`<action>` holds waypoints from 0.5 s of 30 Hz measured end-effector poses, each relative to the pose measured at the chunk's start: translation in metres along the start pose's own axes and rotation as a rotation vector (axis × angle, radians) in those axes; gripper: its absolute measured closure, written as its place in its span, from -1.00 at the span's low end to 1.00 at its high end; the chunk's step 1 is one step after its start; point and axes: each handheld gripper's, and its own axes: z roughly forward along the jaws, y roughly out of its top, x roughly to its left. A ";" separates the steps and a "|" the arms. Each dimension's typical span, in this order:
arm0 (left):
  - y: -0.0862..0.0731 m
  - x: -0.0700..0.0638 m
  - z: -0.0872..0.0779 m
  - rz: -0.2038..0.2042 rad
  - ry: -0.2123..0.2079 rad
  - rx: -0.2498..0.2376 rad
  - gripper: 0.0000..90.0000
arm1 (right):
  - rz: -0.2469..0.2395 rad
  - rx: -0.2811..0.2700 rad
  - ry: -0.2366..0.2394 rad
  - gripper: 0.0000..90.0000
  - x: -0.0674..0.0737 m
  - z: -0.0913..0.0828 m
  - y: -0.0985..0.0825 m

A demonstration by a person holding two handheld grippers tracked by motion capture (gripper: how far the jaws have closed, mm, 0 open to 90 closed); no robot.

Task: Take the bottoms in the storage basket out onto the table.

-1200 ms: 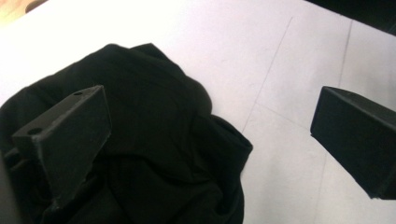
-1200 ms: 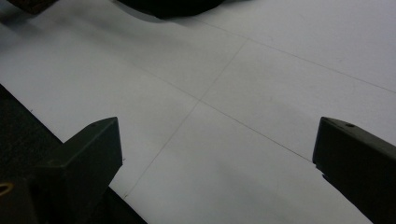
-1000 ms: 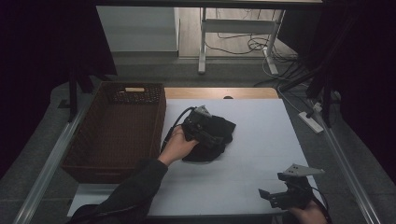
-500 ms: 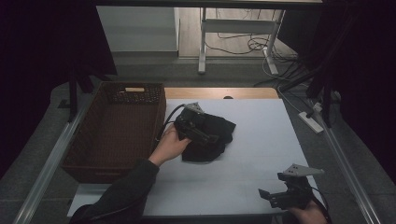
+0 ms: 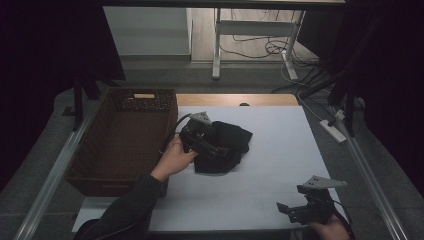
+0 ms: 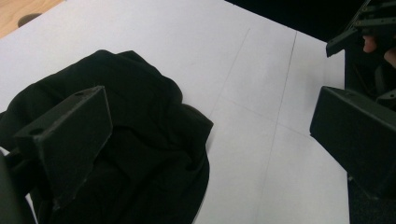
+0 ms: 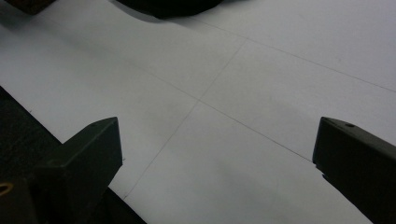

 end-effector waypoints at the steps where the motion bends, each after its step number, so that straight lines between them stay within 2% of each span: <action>1: 0.000 0.000 0.000 0.003 0.002 0.001 -1.00 | 0.001 0.000 0.000 -0.96 0.000 0.000 0.000; 8: -0.002 -0.005 -0.002 0.013 0.000 0.019 -1.00 | 0.002 -0.002 0.001 -0.96 0.000 0.000 0.000; 12: -0.004 -0.006 -0.006 0.006 0.000 0.014 -1.00 | 0.000 -0.005 0.000 -0.96 0.000 -0.001 0.000; 15: -0.006 -0.008 -0.010 0.016 -0.002 0.004 -1.00 | 0.001 -0.005 -0.001 -0.96 0.000 -0.001 0.000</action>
